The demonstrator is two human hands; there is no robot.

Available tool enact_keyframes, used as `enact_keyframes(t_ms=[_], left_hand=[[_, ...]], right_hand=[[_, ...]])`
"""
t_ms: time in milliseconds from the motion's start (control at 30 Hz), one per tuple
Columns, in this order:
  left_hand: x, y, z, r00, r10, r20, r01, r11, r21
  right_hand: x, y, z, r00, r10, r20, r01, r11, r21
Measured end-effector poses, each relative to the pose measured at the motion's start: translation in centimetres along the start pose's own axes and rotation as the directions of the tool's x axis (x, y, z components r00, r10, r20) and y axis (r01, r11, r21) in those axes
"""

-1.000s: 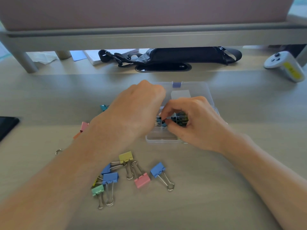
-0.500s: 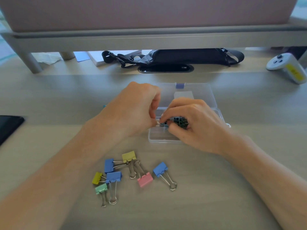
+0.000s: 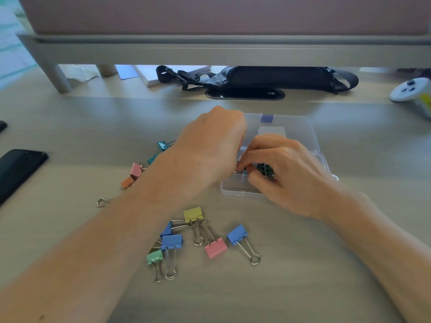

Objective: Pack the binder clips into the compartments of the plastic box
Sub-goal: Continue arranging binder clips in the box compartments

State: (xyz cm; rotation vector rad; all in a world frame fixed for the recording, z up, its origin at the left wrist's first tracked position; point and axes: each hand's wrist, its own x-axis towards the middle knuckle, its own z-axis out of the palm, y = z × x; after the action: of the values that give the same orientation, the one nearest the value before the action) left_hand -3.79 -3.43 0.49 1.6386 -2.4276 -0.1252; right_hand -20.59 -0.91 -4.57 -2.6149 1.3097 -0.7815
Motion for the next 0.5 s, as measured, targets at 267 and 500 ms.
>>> enact_keyframes(t_ms=[267,500], left_hand=[[-0.8,-2.5,-0.5,0.999,0.028,0.033,-0.021,0.976,-0.216],[-2.2,-8.1,-3.4,0.995,-0.028,0.094,0.061,0.928,-0.367]], right_hand=[[-0.1,0.1,-0.1,1.0,0.022,0.002,-0.022,0.998,0.051],[-0.1,0.1,-0.3,0.998,0.046,0.034,-0.048,0.998,0.052]])
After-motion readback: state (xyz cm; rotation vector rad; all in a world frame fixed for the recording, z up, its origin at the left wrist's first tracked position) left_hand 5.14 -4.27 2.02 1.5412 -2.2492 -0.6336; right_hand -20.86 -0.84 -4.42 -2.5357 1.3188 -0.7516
